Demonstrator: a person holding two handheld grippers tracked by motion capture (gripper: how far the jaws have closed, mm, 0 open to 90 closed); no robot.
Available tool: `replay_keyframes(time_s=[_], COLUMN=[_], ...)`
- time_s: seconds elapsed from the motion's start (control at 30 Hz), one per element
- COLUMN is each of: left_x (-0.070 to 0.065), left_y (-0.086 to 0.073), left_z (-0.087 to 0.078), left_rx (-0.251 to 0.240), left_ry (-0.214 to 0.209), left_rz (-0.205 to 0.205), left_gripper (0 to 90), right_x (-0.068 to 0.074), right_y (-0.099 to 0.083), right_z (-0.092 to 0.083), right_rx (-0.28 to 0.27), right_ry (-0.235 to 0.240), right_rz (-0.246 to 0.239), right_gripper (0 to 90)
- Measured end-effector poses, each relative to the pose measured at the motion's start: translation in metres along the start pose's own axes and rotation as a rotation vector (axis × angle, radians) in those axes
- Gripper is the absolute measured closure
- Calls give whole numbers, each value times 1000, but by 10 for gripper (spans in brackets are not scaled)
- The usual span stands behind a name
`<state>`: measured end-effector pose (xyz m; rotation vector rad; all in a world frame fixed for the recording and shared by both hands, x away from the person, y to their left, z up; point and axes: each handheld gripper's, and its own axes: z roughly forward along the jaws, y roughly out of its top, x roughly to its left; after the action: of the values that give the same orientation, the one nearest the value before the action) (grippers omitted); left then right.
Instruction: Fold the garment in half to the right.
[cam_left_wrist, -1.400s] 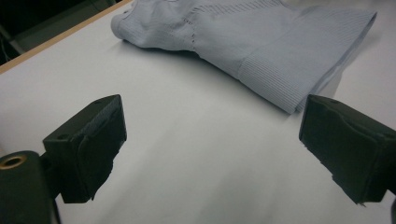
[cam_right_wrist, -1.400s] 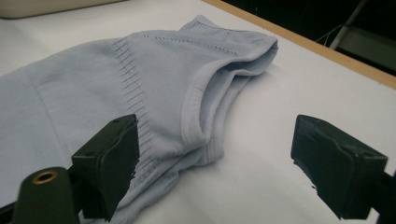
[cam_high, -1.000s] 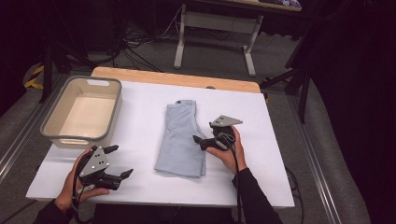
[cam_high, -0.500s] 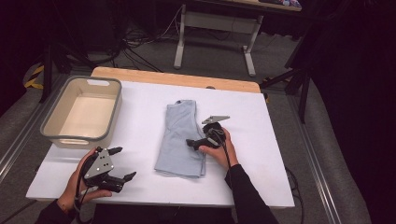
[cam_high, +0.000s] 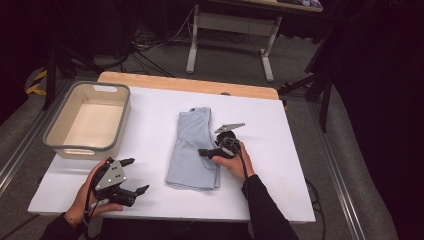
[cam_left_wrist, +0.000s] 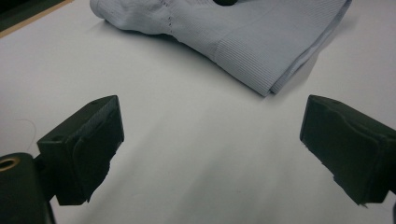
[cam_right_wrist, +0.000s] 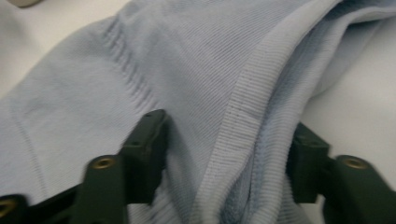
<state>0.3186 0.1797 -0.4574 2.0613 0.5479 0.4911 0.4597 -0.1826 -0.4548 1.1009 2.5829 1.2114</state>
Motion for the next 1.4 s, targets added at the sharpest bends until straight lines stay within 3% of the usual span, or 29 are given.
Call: replay_keyframes(time_s=[0.13,0.23,0.57,0.83,1.4], left_x=[-2,-3,0,5,19], left_y=[3,9,35,46,51], left_z=[5,15,48,75,101], left_rx=[2,19,37,47,107], left_ry=[-18,-23,-73,-117,-115], left_rz=[-18,-53,-58,-101,-184], left_gripper=[72,73,92,91,101], right_x=[0,0,6,11,17], right_y=[-2,-3,-2,-2,-3], right_z=[-1,-1,-2,-3,-6], right_rx=[-11,-16,-20,-25,-58], right_ry=[35,43,10,-23,-49], right_rz=[12,20,-23,-71,-132], right_gripper=[558,576,608,615,652])
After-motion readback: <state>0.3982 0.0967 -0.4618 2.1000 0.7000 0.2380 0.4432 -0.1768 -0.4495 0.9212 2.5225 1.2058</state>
